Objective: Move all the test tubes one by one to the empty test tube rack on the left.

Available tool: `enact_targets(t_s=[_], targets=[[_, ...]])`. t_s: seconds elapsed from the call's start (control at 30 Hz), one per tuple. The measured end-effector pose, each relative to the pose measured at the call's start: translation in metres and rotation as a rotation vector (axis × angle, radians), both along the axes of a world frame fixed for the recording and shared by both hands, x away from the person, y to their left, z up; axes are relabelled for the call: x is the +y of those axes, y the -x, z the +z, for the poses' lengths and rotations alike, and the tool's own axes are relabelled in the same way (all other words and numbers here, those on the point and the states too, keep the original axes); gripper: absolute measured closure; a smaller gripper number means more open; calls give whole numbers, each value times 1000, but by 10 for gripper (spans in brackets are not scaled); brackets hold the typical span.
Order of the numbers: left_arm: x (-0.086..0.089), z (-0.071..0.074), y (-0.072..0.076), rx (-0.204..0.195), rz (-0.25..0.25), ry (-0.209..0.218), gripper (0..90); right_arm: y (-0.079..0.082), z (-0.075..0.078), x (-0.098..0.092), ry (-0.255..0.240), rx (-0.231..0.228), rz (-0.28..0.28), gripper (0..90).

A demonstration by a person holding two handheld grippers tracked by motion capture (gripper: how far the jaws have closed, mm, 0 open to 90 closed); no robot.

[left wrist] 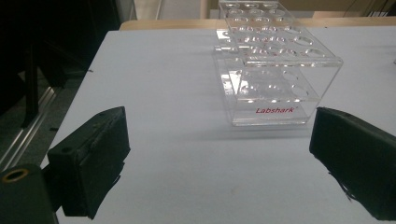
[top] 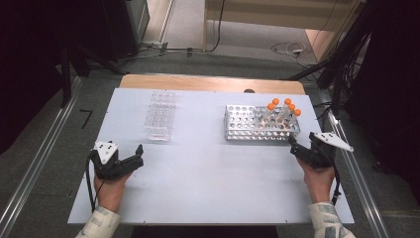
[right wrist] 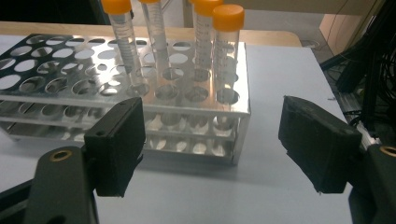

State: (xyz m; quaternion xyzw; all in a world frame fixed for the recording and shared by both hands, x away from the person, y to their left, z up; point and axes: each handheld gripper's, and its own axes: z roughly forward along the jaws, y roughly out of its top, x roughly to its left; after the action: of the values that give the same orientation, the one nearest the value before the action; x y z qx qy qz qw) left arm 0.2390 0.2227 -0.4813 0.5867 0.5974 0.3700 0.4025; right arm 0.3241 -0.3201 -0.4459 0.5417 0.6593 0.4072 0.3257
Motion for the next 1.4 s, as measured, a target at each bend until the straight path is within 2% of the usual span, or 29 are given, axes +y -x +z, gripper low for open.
enact_targets(t_s=[0.1, 0.23, 0.27, 0.3, 0.37, 0.4, 0.5, 0.97, 1.27, 1.4], targets=[[0, 0, 0, 2, -3, -1, 54, -13, 3, 3, 26, -1, -5, 239], [1, 0, 0, 4, -3, 5, 54, -28, 4, 5, 45, -5, -22, 306], [1, 0, 0, 4, -3, 5, 54, -28, 4, 5, 45, -5, -22, 306], [1, 0, 0, 5, -4, 6, 54, -36, 3, 5, 51, -3, -23, 357], [2, 0, 0, 6, -4, 8, 55, -39, 2, 6, 56, -3, -28, 373], [2, 0, 0, 6, -3, 10, 55, -45, 1, 6, 64, -7, -41, 437], [2, -1, 0, 6, -4, 9, 55, -53, 0, 3, 50, -2, -44, 492], [2, -1, 0, 10, -3, 16, 55, -68, -6, 8, 67, 10, -48, 653], [2, -1, 0, 12, -4, 19, 55, -72, -6, 8, 47, 22, -42, 711], [2, -1, 0, 12, -5, 19, 55, -70, -2, 8, 51, 6, -43, 716]])
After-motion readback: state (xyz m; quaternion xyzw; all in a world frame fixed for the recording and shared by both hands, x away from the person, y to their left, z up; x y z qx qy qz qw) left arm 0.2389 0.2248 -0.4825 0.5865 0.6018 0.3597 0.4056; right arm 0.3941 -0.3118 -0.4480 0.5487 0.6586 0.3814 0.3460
